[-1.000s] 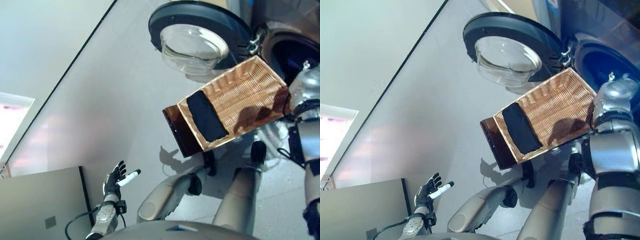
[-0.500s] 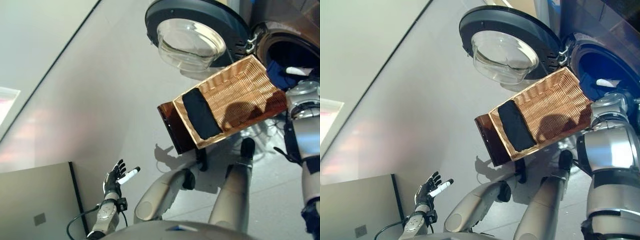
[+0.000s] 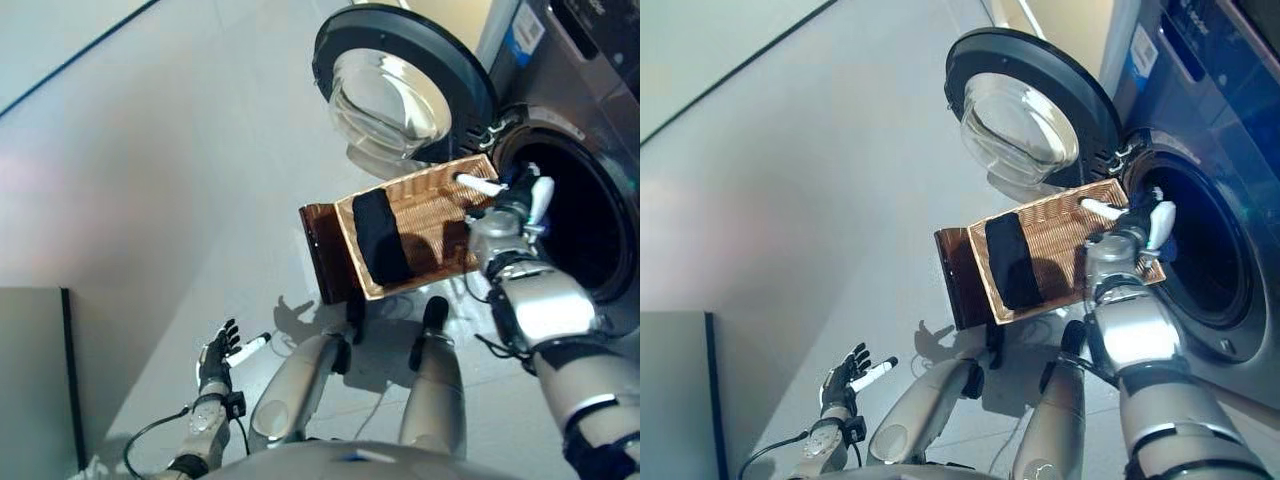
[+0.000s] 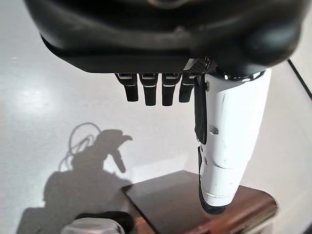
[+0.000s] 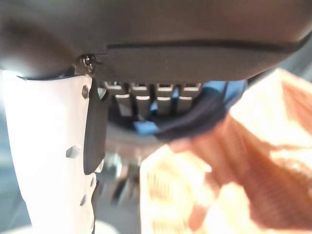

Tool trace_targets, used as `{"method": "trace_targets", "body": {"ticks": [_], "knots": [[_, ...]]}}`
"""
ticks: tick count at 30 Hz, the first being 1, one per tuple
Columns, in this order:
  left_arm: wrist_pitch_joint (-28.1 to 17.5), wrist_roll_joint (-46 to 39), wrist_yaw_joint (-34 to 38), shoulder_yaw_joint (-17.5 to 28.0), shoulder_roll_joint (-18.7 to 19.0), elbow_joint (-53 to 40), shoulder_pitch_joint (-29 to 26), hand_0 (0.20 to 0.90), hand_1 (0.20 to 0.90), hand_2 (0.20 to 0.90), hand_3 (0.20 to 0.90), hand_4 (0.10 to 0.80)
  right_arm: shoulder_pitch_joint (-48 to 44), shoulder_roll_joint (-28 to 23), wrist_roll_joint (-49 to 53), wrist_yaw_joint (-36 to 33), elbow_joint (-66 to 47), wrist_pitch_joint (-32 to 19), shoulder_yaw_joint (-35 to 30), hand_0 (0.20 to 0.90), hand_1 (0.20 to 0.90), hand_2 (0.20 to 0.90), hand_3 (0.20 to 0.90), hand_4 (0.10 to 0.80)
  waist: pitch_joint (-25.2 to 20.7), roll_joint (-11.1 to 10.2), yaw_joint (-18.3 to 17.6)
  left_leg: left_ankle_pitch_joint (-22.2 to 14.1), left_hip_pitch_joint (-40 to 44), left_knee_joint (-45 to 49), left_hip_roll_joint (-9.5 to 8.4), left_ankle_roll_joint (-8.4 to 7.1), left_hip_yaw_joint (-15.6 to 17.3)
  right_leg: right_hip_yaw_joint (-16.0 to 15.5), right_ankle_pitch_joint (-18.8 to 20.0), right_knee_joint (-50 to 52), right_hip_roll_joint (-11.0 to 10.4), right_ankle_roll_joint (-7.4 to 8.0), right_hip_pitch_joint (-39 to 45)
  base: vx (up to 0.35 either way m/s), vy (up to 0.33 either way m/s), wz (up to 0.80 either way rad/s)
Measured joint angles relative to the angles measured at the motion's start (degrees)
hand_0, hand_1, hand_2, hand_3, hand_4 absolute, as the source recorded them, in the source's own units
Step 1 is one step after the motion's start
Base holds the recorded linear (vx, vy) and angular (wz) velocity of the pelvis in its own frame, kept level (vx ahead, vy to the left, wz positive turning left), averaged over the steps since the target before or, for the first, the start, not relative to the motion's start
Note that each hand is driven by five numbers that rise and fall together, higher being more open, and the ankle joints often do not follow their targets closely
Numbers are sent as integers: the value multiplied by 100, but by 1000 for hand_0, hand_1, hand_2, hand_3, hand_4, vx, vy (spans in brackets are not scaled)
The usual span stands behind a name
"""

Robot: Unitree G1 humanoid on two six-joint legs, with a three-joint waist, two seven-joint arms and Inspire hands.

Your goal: Pick up the clothes and place them into the washing machine

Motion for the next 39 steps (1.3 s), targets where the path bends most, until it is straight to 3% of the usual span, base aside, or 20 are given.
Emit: {"method": "trace_targets", "body": {"ticks": [9,17,26,39], "knots": [[51,166,31,69,135,-28,-41,900,900,900,900,800,74,465,379,117,-2,-142,1,900,900,900,900,800,20,-392,278,38,-108,46,-1,-65,-207,-242,-52,-9,-31,-64,33,27,-15,14],[43,217,203,275,364,-186,-81,900,900,900,900,800,136,592,511,107,-5,-218,3,900,900,900,900,800,72,-465,308,41,-219,95,-25,-69,-283,-278,-52,-22,-47,-65,-5,1,15,6],[13,253,285,388,373,-493,-92,900,900,900,900,800,150,658,503,106,-8,-245,37,900,900,900,900,800,181,-554,412,33,-367,143,-14,-69,-400,-383,-60,11,-36,-76,-54,11,-8,6],[-69,342,665,670,548,-1055,-608,900,900,900,900,800,178,1024,709,104,-19,-274,42,900,900,900,900,800,449,-672,777,-95,-942,742,-63,-223,-900,-936,-546,711,-212,-271,-327,18,-25,25]]}}
